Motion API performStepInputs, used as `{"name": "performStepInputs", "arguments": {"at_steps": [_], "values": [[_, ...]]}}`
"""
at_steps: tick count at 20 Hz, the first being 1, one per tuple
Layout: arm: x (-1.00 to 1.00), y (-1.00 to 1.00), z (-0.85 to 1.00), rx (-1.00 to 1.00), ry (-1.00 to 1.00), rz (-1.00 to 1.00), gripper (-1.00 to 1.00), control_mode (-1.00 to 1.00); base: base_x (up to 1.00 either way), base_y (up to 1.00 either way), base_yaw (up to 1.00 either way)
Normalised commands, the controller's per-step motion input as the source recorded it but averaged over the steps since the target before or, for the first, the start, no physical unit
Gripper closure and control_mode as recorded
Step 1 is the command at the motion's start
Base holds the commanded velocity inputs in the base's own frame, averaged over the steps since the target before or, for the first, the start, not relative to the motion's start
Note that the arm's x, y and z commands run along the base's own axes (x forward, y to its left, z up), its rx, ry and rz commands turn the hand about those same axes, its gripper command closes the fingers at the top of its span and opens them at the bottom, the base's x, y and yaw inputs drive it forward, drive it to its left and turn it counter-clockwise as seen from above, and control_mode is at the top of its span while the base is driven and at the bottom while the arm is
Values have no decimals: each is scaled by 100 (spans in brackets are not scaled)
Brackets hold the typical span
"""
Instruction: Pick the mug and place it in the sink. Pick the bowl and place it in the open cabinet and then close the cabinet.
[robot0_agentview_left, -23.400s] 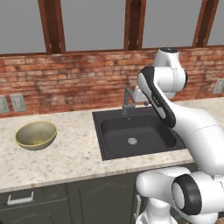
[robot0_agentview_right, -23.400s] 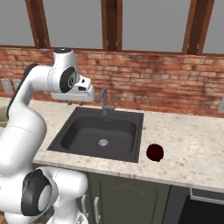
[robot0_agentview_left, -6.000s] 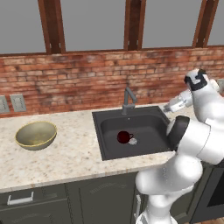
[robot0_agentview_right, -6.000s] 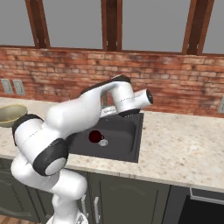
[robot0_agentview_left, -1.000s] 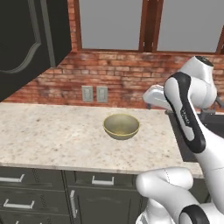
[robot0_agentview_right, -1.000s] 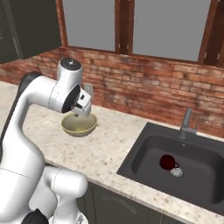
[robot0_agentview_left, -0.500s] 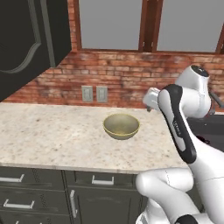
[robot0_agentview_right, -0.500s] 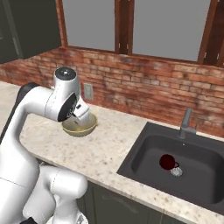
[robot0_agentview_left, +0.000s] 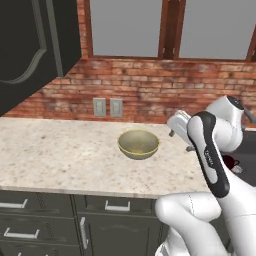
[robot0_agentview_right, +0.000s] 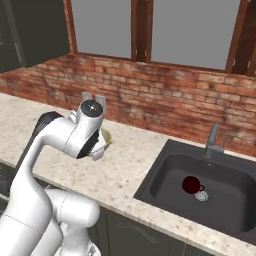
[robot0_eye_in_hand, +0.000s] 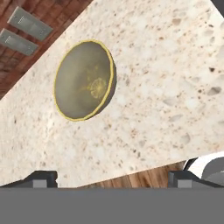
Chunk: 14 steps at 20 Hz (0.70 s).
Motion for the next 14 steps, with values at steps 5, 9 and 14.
{"name": "performStepInputs", "arguments": {"at_steps": [5,9,14], "values": [[24,0,-28,2,0,-4,-100,-100,0,0,0],[54,0,-21,0,2,-3,-100,-100,0,0,0],[68,0,-15,0,5,-7,-100,-100,0,0,0]]}}
